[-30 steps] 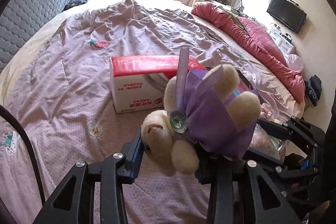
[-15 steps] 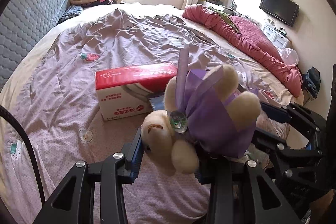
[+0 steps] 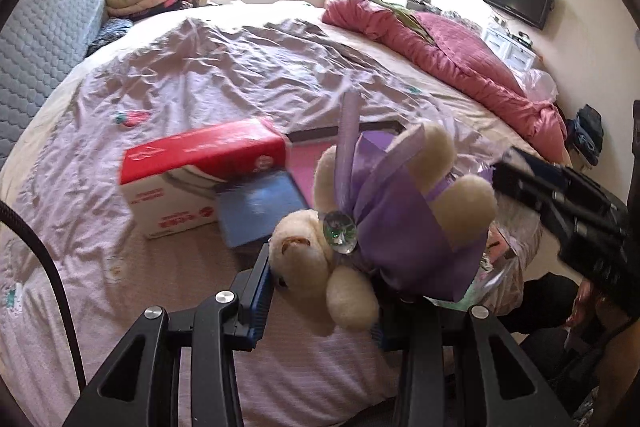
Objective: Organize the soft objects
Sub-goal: 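Carry the purple-dressed bear in the left tool while the right tool carries the plastic bag over the tray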
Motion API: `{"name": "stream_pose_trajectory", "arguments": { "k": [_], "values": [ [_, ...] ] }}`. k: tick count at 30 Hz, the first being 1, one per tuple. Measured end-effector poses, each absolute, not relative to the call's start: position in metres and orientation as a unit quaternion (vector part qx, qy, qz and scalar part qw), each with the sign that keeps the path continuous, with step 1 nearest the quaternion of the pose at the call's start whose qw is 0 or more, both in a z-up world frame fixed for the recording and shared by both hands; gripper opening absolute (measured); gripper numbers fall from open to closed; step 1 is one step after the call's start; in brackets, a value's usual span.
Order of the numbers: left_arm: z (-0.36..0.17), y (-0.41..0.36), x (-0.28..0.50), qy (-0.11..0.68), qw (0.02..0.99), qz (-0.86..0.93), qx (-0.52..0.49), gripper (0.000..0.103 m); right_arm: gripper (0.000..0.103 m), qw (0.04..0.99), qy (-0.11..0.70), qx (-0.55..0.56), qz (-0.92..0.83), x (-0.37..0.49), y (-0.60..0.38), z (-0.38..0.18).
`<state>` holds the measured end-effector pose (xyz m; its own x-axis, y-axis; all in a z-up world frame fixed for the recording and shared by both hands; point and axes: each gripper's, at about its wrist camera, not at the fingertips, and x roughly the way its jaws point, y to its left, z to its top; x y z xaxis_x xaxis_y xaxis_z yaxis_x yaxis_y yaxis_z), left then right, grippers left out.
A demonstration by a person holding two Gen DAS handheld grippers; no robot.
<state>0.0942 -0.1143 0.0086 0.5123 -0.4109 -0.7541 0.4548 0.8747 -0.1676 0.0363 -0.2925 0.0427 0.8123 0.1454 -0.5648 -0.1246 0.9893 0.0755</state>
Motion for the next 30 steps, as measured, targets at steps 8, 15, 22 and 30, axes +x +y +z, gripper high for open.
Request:
{"name": "stream_pose_trajectory", "arguments": {
  "k": [8,15,22,30],
  "values": [
    [-0.008,-0.176,0.097,0.461,0.845,-0.267,0.043,0.040,0.049,0.952,0.302,0.049,0.023,0.029,-0.340,0.032],
    [-0.030,-0.220,0.102,0.490,0.828,-0.262,0.076,0.040,0.049,0.951,0.299,0.073,-0.004,0.026,-0.368,0.023],
    [-0.050,-0.240,0.111,0.510,0.818,-0.242,0.110,0.040,0.049,0.948,0.309,0.079,-0.017,0.029,-0.382,0.011],
    [-0.064,-0.248,0.118,0.515,0.819,-0.205,0.148,0.040,0.049,0.936,0.347,0.055,-0.019,0.058,-0.385,-0.009]
  ]
}}
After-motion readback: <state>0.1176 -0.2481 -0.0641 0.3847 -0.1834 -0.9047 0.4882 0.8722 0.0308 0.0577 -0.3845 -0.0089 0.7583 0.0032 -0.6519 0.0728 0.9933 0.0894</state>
